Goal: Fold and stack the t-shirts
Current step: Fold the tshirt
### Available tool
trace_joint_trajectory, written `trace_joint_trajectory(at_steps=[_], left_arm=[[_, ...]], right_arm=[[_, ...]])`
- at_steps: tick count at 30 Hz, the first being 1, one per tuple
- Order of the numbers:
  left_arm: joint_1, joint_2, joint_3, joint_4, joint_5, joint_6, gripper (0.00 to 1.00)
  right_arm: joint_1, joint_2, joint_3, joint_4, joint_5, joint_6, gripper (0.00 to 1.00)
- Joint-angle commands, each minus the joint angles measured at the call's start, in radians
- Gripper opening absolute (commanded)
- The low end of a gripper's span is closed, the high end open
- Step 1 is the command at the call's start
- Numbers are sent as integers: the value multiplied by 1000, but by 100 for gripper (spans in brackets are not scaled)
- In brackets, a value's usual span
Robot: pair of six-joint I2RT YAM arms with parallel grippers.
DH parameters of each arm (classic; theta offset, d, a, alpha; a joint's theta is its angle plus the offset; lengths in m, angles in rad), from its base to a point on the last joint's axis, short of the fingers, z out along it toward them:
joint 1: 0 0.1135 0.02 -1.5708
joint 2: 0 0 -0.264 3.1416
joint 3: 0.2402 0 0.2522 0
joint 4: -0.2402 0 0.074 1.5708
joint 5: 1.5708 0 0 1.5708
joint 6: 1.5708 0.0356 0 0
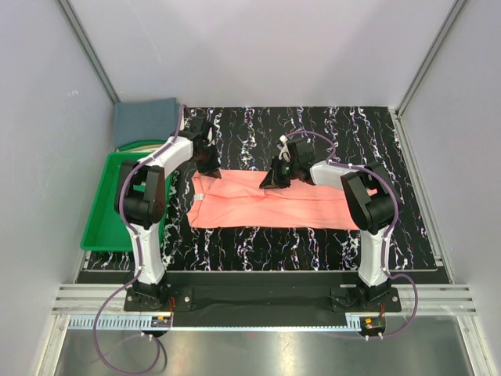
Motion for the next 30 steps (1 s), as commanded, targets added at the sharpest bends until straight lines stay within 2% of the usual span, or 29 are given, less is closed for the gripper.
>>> trace_joint_trajectory(at_steps=[1, 2, 3, 4, 6, 14, 26, 27, 28, 30], left_arm=[[7, 0, 47, 2, 7, 18, 0], [7, 0, 46, 1, 7, 18, 0], [7, 0, 43, -2, 2, 17, 0], [5, -5, 37, -2, -12, 11, 0], [5, -14, 26, -4, -29, 3, 0], [4, -35, -8, -5, -79, -16, 0], [4, -39, 8, 24, -168, -28, 0], [4, -26, 30, 19, -164, -29, 0], [5, -20, 40, 18, -144, -32, 1], [4, -19, 60, -20, -133, -42, 14]], right_arm=[[10, -57, -3, 36, 40, 4, 12], [10, -60, 1, 38, 42, -4, 11], [9, -61, 6, 39, 42, -12, 4], [9, -58, 17, 39, 43, -19, 1], [9, -55, 24, 47, 53, -47, 0], [9, -11, 86, 74, 48, -124, 6], [9, 54, 136, 90, 80, -131, 6], [9, 54, 138, 87, 85, -130, 7], [9, 57, 142, 82, 85, -127, 13], [10, 55, 147, 56, 82, -125, 25]])
